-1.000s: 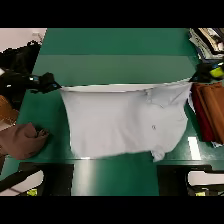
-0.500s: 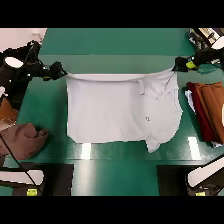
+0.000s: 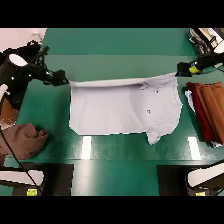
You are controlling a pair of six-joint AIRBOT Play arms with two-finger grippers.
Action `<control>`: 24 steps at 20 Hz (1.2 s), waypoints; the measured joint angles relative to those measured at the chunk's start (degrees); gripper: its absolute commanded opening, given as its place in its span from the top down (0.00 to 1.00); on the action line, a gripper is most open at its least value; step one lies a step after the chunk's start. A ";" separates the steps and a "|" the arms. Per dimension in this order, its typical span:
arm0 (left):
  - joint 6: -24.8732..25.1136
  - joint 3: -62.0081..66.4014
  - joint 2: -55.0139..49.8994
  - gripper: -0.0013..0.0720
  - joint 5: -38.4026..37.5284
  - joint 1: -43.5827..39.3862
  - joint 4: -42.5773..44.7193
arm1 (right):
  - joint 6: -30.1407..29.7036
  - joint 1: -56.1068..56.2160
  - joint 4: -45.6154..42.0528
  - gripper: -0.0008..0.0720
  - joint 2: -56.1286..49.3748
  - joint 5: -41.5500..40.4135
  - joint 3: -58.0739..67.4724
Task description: Fold the shirts.
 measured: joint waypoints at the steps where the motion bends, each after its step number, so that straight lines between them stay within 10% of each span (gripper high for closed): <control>1: -0.26 -1.18 0.04 0.95 -0.61 -1.07 1.66 | -0.17 0.00 -0.15 0.97 1.11 -0.52 -2.67; 7: -1.99 -6.80 0.04 0.89 2.16 -4.74 5.68 | -0.59 0.00 -0.55 0.94 6.10 -5.09 -15.72; 9: -3.39 -7.37 0.04 0.20 2.47 -5.09 6.08 | -0.61 -0.02 -0.55 0.44 6.82 -5.97 -18.16; 24: -11.34 -25.62 17.18 0.27 -7.67 -5.53 11.91 | -0.48 -5.49 -0.07 0.46 26.84 -1.79 -31.41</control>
